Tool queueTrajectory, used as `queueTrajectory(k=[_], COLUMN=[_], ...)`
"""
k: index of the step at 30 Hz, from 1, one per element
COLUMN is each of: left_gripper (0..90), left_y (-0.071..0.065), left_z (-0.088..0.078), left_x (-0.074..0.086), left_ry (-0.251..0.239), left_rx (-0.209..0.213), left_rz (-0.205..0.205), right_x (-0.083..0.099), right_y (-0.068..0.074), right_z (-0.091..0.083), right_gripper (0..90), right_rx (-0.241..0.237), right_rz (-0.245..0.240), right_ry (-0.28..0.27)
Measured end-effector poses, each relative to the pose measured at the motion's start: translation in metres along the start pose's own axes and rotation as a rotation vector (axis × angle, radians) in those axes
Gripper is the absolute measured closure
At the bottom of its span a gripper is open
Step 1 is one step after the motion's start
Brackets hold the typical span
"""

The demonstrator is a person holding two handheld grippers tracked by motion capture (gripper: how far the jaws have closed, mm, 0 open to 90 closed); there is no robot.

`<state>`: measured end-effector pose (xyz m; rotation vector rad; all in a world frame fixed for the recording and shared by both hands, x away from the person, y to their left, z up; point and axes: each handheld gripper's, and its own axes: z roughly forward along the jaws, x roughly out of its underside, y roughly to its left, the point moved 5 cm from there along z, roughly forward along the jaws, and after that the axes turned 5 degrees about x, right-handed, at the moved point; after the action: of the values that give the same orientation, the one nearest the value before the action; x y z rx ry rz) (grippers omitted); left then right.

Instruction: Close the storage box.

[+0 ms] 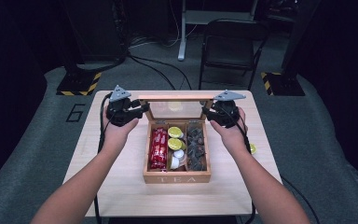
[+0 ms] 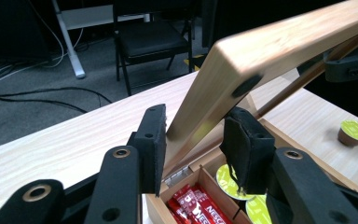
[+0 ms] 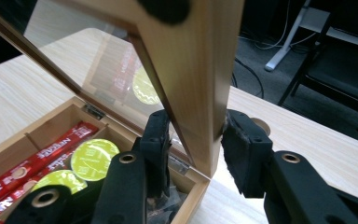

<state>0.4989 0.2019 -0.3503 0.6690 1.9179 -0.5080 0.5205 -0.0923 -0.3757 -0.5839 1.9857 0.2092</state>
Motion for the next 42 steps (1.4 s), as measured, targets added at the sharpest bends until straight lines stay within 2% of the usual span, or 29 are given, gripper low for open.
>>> queueTrajectory(k=[6, 16, 22, 26, 33, 42], left_gripper=[59.9, 58.1, 56.5, 55.9, 55.8, 54.6], left_y=[-0.007, -0.016, -0.021, -0.024, -0.029, -0.035], left_z=[-0.006, -0.013, -0.018, -0.022, -0.028, -0.031], left_x=[0.005, 0.018, 0.027, 0.034, 0.045, 0.06], left_ry=[0.027, 0.027, 0.025, 0.024, 0.034, 0.044], left_rx=[0.012, 0.026, 0.049, 0.067, 0.098, 0.109], left_rz=[0.021, 0.046, 0.057, 0.059, 0.056, 0.039], right_x=[0.003, 0.01, 0.011, 0.016, 0.027, 0.04], right_y=[0.002, 0.01, 0.015, 0.018, 0.021, 0.029], right_z=[-0.01, -0.029, -0.041, -0.047, -0.057, -0.065], right_gripper=[59.3, 56.0, 55.9, 54.8, 54.7, 54.4], right_rx=[-0.031, -0.066, -0.086, -0.096, -0.135, -0.133], right_rz=[-0.001, -0.008, -0.008, -0.024, -0.023, -0.063], right_ry=[-0.016, -0.025, -0.035, -0.025, -0.022, -0.017])
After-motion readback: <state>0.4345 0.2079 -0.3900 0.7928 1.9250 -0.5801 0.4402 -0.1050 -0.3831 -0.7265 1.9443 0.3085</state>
